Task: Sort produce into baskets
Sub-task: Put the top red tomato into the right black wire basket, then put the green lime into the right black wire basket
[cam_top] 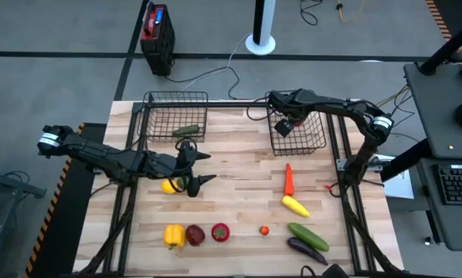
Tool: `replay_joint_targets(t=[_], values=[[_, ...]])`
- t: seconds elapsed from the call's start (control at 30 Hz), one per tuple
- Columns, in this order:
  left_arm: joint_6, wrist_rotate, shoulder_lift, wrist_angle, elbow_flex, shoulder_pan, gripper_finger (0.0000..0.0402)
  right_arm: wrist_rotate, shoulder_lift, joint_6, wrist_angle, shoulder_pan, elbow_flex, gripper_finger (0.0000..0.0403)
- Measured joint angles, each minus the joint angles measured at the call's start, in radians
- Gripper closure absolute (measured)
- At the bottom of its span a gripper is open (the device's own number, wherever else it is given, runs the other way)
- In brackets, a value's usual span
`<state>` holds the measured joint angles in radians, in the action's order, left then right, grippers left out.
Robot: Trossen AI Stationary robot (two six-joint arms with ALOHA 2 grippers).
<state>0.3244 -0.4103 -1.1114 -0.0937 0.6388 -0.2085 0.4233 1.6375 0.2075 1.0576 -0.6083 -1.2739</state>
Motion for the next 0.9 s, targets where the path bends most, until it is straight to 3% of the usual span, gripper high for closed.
replay_joint_targets(t=[0.3,0.8,0.9], values=[[-0.001,0.000,0.000,0.000,0.000,0.000,0.0039,-0.015,0.000,-0.001,-0.001,-0.010,0.000,0.0106],[0.000,0.000,0.000,0.000,0.000,0.000,0.0039,-0.041,-0.006,-0.004,-0.004,-0.012,-0.058,0.0129],[-0.001,0.000,0.000,0.000,0.000,0.000,0.0039,-0.112,-0.007,-0.027,-0.004,-0.013,-0.076,0.0137]])
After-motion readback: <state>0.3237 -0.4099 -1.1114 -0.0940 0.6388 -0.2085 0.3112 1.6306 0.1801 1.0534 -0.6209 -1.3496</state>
